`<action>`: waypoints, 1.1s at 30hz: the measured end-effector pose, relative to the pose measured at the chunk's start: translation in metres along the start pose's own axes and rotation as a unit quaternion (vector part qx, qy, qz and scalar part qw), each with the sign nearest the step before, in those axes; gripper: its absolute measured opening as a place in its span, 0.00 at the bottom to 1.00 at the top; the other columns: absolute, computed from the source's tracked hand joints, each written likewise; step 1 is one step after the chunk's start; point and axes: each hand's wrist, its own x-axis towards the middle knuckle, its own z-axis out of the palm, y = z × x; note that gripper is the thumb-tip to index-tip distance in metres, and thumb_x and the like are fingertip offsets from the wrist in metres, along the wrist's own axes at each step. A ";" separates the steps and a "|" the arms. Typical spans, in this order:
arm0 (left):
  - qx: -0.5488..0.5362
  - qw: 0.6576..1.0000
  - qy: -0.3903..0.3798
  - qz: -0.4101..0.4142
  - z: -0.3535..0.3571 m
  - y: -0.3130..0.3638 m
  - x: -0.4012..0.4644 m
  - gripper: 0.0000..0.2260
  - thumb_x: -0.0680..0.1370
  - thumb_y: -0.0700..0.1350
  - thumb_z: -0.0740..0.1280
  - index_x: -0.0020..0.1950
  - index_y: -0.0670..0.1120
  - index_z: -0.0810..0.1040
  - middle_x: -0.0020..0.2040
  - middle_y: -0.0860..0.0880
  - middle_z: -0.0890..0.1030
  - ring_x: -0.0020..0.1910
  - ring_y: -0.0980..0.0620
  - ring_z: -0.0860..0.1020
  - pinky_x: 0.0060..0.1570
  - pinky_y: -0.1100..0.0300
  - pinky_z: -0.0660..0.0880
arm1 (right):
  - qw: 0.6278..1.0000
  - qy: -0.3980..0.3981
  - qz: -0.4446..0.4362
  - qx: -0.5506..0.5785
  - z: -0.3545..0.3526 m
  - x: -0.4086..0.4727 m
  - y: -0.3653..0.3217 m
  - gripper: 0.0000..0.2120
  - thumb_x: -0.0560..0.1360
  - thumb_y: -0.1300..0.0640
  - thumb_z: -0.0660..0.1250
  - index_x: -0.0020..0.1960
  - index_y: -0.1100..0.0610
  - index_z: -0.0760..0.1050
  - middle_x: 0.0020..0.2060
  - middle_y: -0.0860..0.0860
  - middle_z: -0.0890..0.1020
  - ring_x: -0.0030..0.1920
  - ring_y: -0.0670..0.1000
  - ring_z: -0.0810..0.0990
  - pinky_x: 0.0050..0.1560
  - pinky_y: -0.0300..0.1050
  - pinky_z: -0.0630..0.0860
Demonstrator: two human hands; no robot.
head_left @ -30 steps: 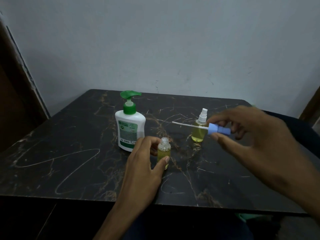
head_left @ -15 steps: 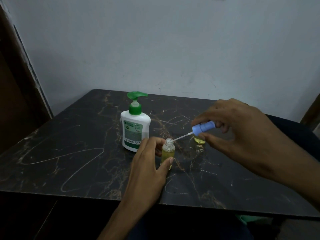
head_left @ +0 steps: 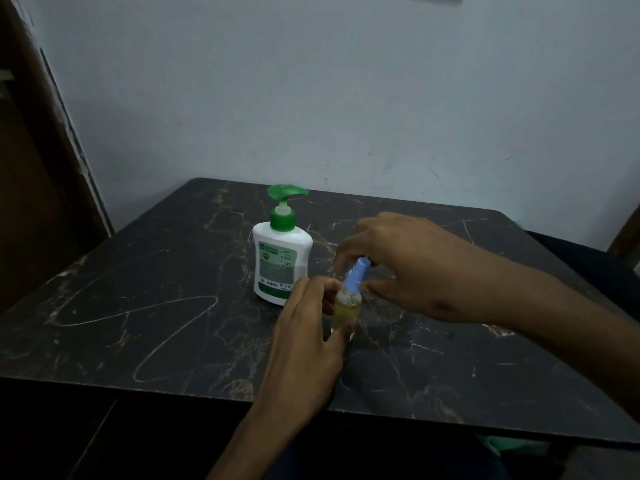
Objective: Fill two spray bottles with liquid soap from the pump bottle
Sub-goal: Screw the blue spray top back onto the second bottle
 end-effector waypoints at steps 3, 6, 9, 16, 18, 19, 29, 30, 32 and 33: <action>-0.001 1.000 0.002 0.002 0.001 -0.003 0.000 0.09 0.80 0.46 0.74 0.58 0.55 0.78 0.53 0.59 0.78 0.54 0.60 0.77 0.46 0.69 0.72 | 1.000 -0.004 0.005 -0.002 0.002 0.004 -0.001 0.09 0.77 0.57 0.70 0.55 0.45 0.80 0.51 0.43 0.78 0.50 0.44 0.76 0.48 0.39 0.73; -0.007 1.000 0.001 -0.002 0.002 -0.004 0.001 0.08 0.81 0.46 0.73 0.57 0.55 0.77 0.53 0.59 0.79 0.54 0.60 0.77 0.46 0.69 0.72 | 1.000 -0.016 0.015 0.005 0.005 0.007 -0.001 0.10 0.77 0.58 0.69 0.54 0.45 0.81 0.50 0.43 0.78 0.49 0.44 0.77 0.44 0.34 0.70; -0.049 0.999 -0.005 -0.010 0.003 -0.005 0.001 0.05 0.83 0.50 0.71 0.57 0.56 0.78 0.52 0.58 0.82 0.51 0.58 0.82 0.46 0.61 0.78 | 0.999 -0.028 0.019 0.014 0.009 0.010 -0.001 0.11 0.77 0.60 0.70 0.54 0.45 0.82 0.50 0.43 0.78 0.49 0.43 0.76 0.45 0.34 0.71; -0.070 0.997 -0.020 -0.028 0.003 -0.004 0.000 0.07 0.83 0.47 0.71 0.59 0.57 0.78 0.53 0.58 0.85 0.52 0.59 0.84 0.49 0.54 0.82 | 0.999 -0.025 0.033 0.009 0.012 0.016 0.003 0.04 0.77 0.57 0.72 0.49 0.48 0.82 0.44 0.44 0.81 0.44 0.44 0.79 0.44 0.42 0.78; -0.069 0.997 -0.022 -0.031 0.003 -0.004 0.000 0.08 0.82 0.46 0.72 0.58 0.58 0.78 0.53 0.59 0.85 0.52 0.59 0.84 0.50 0.54 0.83 | 0.999 -0.020 0.032 -0.001 0.013 0.018 0.003 0.07 0.77 0.50 0.73 0.42 0.47 0.77 0.38 0.43 0.79 0.39 0.43 0.77 0.37 0.38 0.72; -0.066 0.997 -0.022 -0.031 0.003 -0.005 0.000 0.09 0.82 0.45 0.72 0.57 0.58 0.77 0.53 0.59 0.84 0.52 0.59 0.84 0.49 0.55 0.83 | 0.999 -0.017 0.031 -0.008 0.015 0.018 0.003 0.12 0.78 0.47 0.73 0.39 0.46 0.73 0.35 0.42 0.76 0.36 0.42 0.76 0.35 0.37 0.68; -0.059 0.997 -0.028 -0.032 0.001 -0.005 0.000 0.16 0.80 0.40 0.72 0.60 0.59 0.78 0.55 0.59 0.84 0.54 0.60 0.83 0.50 0.55 0.83 | 0.997 0.022 0.059 -0.044 0.019 0.018 -0.001 0.22 0.78 0.32 0.64 0.36 0.47 0.67 0.32 0.42 0.73 0.31 0.43 0.72 0.31 0.39 0.64; -0.054 0.998 -0.028 -0.030 0.002 -0.006 0.001 0.15 0.80 0.40 0.73 0.59 0.59 0.77 0.54 0.59 0.84 0.53 0.60 0.83 0.49 0.56 0.82 | 0.998 0.027 0.049 -0.038 0.017 0.016 0.000 0.21 0.77 0.31 0.64 0.38 0.47 0.71 0.34 0.43 0.76 0.33 0.43 0.75 0.32 0.40 0.67; -0.052 0.998 -0.022 -0.025 0.002 -0.006 0.001 0.12 0.81 0.42 0.73 0.55 0.58 0.76 0.50 0.58 0.84 0.50 0.60 0.83 0.45 0.60 0.80 | 0.999 0.029 0.024 -0.013 0.012 0.014 0.001 0.15 0.77 0.35 0.67 0.50 0.46 0.77 0.41 0.41 0.82 0.38 0.40 0.77 0.37 0.38 0.73; -0.055 0.998 -0.018 -0.024 0.002 -0.006 0.002 0.11 0.81 0.43 0.73 0.54 0.58 0.76 0.50 0.58 0.84 0.49 0.59 0.83 0.44 0.63 0.79 | 1.000 0.021 0.014 0.000 0.009 0.013 0.002 0.11 0.78 0.39 0.69 0.55 0.44 0.77 0.43 0.39 0.83 0.39 0.37 0.77 0.38 0.33 0.71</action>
